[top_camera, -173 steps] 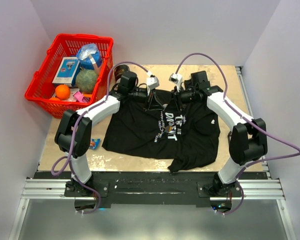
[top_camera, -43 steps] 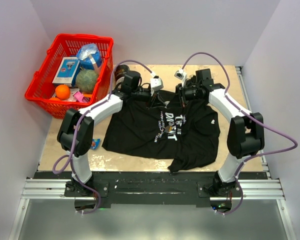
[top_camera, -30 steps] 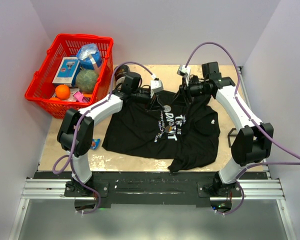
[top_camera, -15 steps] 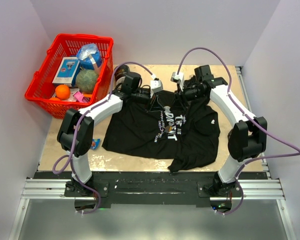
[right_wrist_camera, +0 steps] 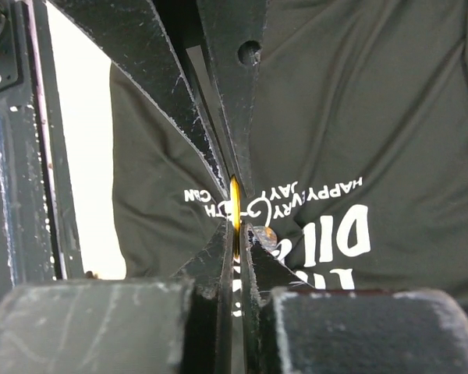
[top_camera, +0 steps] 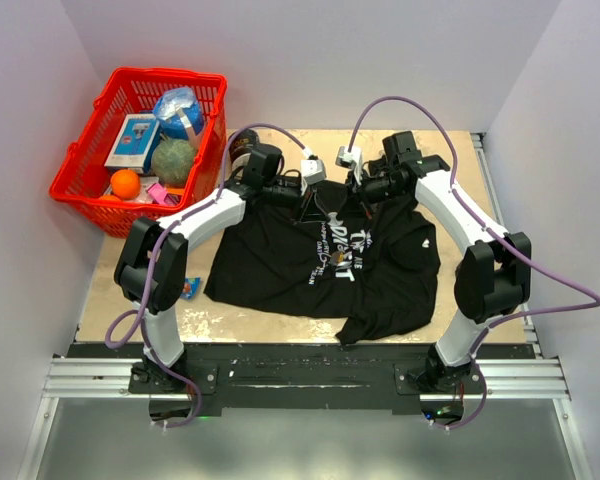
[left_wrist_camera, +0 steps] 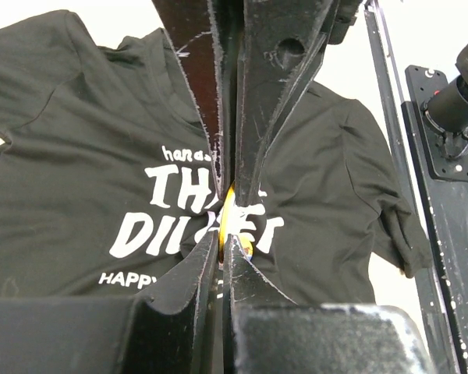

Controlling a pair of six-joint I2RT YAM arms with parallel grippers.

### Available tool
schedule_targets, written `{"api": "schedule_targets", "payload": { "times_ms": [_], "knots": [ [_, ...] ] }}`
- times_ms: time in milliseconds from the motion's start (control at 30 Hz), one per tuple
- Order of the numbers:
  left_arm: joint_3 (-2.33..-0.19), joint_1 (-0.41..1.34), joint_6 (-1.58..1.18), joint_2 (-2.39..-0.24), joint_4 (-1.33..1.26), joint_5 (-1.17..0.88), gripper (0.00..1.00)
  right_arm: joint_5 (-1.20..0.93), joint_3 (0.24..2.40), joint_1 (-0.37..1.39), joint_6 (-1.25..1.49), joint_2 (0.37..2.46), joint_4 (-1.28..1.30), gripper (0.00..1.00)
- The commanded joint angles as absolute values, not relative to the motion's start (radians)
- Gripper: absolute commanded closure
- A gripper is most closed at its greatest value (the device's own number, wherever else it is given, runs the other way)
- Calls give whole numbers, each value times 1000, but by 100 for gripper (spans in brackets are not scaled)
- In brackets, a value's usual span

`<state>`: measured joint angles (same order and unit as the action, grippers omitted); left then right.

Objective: Remove the brooch from the garment

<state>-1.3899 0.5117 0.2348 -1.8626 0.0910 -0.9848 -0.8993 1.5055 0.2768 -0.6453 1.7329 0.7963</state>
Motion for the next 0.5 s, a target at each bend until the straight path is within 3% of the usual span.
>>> {"api": "schedule_targets", "payload": {
  "times_ms": [0, 67, 167, 467],
  "knots": [
    [-1402, 502, 187, -1847, 37, -950, 85, -842, 1532, 278, -681, 1697, 819, 100],
    [-1407, 494, 175, -1853, 32, -943, 71, -786, 1506, 266, -719, 1672, 844, 100],
    [-1413, 483, 170, -1856, 51, -899, 58, -695, 1464, 204, -787, 1602, 913, 100],
    [-1414, 479, 226, -1876, 94, -825, 49, -369, 1306, -165, -1110, 1280, 1235, 100]
  ]
}}
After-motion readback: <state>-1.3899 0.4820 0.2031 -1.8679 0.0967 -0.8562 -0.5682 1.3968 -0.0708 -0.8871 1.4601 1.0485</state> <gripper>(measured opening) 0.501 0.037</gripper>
